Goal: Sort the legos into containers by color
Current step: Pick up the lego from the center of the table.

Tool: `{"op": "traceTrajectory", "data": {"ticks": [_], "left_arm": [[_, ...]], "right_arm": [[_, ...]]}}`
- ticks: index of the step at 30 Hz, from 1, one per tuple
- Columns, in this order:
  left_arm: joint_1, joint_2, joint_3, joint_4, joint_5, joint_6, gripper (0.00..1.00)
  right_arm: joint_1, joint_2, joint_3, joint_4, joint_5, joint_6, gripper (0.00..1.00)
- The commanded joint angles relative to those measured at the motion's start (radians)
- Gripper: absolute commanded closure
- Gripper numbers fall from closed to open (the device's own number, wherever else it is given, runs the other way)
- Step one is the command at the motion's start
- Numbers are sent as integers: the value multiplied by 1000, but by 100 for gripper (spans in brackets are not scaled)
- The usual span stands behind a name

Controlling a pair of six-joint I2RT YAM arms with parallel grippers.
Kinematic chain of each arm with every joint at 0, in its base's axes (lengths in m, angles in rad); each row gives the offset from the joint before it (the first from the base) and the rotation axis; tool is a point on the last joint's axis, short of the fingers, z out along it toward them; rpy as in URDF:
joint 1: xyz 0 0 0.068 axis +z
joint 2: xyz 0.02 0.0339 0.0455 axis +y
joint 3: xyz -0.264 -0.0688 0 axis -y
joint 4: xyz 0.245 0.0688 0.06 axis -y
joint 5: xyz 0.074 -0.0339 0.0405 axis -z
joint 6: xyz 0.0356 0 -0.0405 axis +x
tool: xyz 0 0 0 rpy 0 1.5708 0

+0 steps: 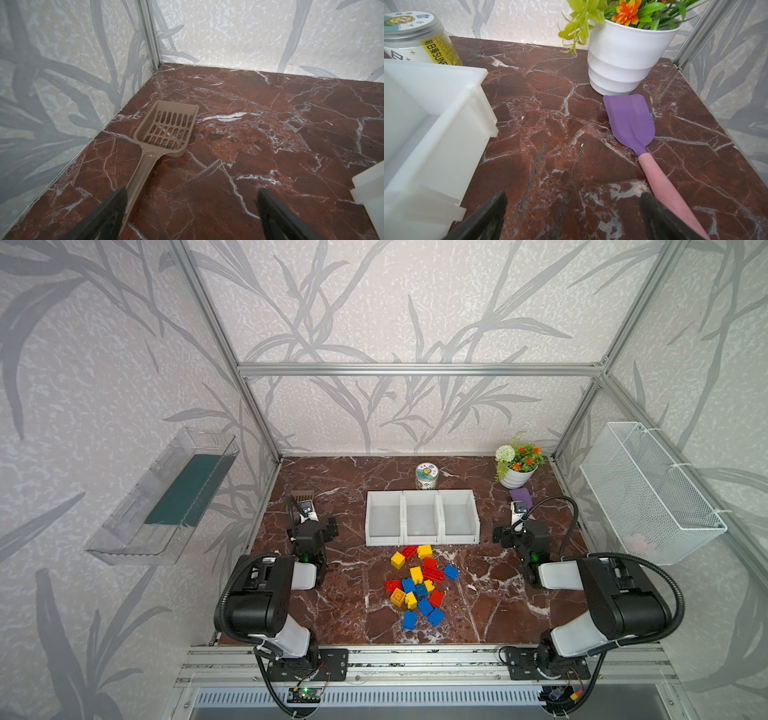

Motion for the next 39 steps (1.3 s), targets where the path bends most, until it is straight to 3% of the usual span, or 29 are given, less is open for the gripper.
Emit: {"op": "traceTrajectory", "data": {"ticks": [1, 19, 22, 23, 26, 30, 34, 39], "left_arm": [[4, 6, -1, 16, 4, 10, 1], [4, 4, 0, 10, 2, 10, 1], [-29, -79, 0, -49, -11, 51, 1], [-57, -142, 11, -123, -47, 68, 1], [-112, -340, 95, -480, -78, 31, 1], [-145, -530, 188, -830, 109, -45, 1], [-196, -660, 174, -943, 173, -139, 1], [-238, -710, 120, -987, 204, -269, 1]], "right_arm": [[6, -16, 14, 12, 9, -6, 1], [7, -17, 13, 11, 14, -5, 1], [17, -73, -27, 72, 36, -16, 1], [29, -144, -27, 3, 29, -28, 1], [94, -366, 75, -455, 12, -50, 1], [229, -518, 249, -924, 52, 44, 1], [383, -542, 336, -1154, 64, 178, 0], [585, -433, 357, -1268, 29, 303, 3]]}}
